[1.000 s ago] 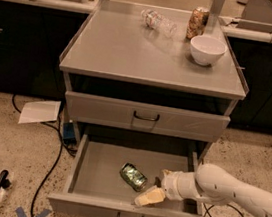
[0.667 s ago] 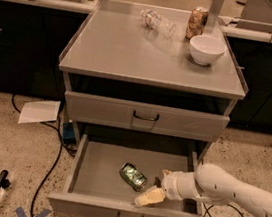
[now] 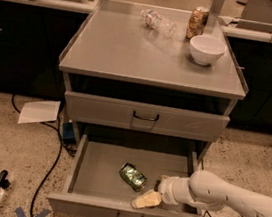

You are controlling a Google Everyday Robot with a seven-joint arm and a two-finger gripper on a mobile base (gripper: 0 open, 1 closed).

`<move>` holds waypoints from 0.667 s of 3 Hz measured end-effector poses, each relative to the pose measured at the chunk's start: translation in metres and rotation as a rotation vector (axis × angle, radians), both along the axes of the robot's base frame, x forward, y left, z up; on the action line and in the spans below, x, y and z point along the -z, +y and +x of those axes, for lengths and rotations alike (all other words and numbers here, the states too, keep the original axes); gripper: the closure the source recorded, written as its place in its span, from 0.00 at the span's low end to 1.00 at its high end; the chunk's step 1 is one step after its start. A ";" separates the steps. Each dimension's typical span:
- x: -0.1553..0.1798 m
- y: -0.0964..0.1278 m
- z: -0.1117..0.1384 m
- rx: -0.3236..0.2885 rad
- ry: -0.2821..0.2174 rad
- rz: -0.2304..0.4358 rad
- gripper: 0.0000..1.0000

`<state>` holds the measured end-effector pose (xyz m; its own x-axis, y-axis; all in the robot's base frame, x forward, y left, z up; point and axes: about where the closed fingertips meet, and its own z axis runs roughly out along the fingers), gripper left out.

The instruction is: Pick green can from middle drawer and place on counter

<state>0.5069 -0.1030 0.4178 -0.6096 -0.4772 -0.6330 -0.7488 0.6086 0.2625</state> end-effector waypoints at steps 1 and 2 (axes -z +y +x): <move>0.021 0.008 0.018 -0.013 0.004 0.003 0.00; 0.034 0.022 0.041 -0.055 0.009 0.019 0.00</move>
Offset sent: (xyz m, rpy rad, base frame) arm 0.0726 0.0364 -0.0458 0.0407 0.0127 0.1078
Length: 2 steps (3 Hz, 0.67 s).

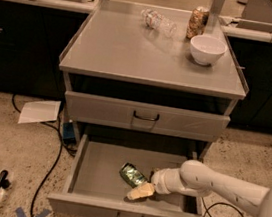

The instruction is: Pick green can from middle drawer and place on counter

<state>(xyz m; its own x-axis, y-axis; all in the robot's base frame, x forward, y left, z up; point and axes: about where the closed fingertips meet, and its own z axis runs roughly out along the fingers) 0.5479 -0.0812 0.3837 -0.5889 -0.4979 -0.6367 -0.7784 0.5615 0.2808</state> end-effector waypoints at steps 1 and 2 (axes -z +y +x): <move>0.005 0.009 0.016 -0.023 0.004 0.005 0.00; 0.013 0.018 0.024 -0.004 0.007 0.018 0.00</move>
Offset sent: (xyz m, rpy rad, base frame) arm 0.0369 0.0244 -0.0215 0.0297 0.0015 -0.0320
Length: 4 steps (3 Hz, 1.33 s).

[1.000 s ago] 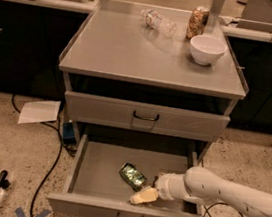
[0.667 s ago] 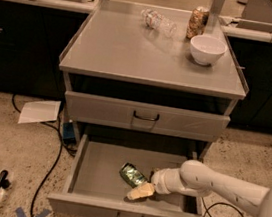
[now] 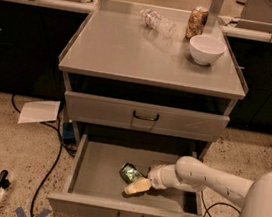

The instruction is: Pick green can from middle drawer and place on counter

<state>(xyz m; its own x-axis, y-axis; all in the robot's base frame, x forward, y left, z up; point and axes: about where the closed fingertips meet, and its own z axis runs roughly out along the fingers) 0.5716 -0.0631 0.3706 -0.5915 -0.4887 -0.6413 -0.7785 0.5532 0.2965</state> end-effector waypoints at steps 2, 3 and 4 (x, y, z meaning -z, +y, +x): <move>0.024 0.008 0.005 0.089 0.009 -0.033 0.00; 0.021 0.008 0.005 0.089 0.009 -0.033 0.19; 0.021 0.008 0.005 0.088 0.009 -0.032 0.42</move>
Offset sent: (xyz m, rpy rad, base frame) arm 0.0078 0.0073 -0.0415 -0.0707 0.0151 -0.1597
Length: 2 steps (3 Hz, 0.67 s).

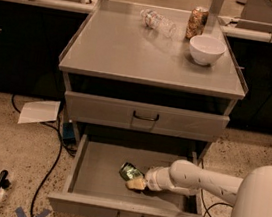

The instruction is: Pick green can from middle drawer and place on counter

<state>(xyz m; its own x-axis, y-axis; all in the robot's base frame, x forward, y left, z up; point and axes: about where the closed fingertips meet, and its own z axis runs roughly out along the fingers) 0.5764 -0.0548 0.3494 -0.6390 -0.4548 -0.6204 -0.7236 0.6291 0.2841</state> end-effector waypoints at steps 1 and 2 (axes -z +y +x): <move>0.000 0.000 0.000 0.000 0.000 0.000 0.66; 0.000 0.000 0.000 0.000 0.000 0.000 0.89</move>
Offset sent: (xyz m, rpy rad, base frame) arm 0.0000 0.0000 0.0000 0.0000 0.0000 0.0000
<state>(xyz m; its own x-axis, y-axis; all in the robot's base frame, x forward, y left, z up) 0.5763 -0.0547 0.3494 -0.6390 -0.4548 -0.6203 -0.7236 0.6290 0.2842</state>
